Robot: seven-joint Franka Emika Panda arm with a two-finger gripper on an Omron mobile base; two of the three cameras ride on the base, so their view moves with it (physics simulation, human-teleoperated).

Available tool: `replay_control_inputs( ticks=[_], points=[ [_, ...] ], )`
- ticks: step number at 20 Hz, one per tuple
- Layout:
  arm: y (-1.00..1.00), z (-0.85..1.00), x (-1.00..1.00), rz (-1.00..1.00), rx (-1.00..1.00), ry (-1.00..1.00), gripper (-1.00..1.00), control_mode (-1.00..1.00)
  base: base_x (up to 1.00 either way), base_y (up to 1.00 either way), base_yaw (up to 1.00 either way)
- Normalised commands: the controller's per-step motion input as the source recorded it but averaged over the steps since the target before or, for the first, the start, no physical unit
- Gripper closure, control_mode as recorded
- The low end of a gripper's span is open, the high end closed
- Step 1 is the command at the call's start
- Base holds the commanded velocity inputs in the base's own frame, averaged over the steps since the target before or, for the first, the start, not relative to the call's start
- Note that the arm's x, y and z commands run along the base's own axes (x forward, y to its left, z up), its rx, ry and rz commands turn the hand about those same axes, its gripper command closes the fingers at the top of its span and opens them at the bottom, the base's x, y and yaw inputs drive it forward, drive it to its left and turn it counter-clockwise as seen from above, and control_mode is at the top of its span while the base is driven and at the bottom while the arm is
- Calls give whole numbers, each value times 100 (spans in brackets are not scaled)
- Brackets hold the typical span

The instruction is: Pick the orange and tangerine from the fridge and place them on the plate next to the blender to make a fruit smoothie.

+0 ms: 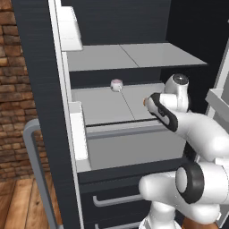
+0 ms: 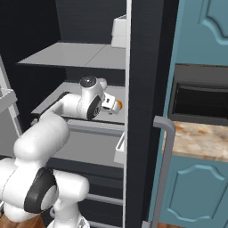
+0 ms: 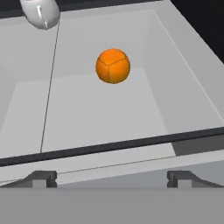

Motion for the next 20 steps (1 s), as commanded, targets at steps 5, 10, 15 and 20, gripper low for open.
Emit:
replay_control_inputs(
  ticks=[5,10,15,20],
  points=[
    [-8,-8,33,0,0,4,-100,-100,0,0,0],
    [-2,-10,31,0,0,3,-100,-100,0,0,0],
    [0,-23,37,0,0,0,-100,-100,0,0,0],
    [0,-16,41,0,0,0,-100,-100,0,0,0]
  ],
)
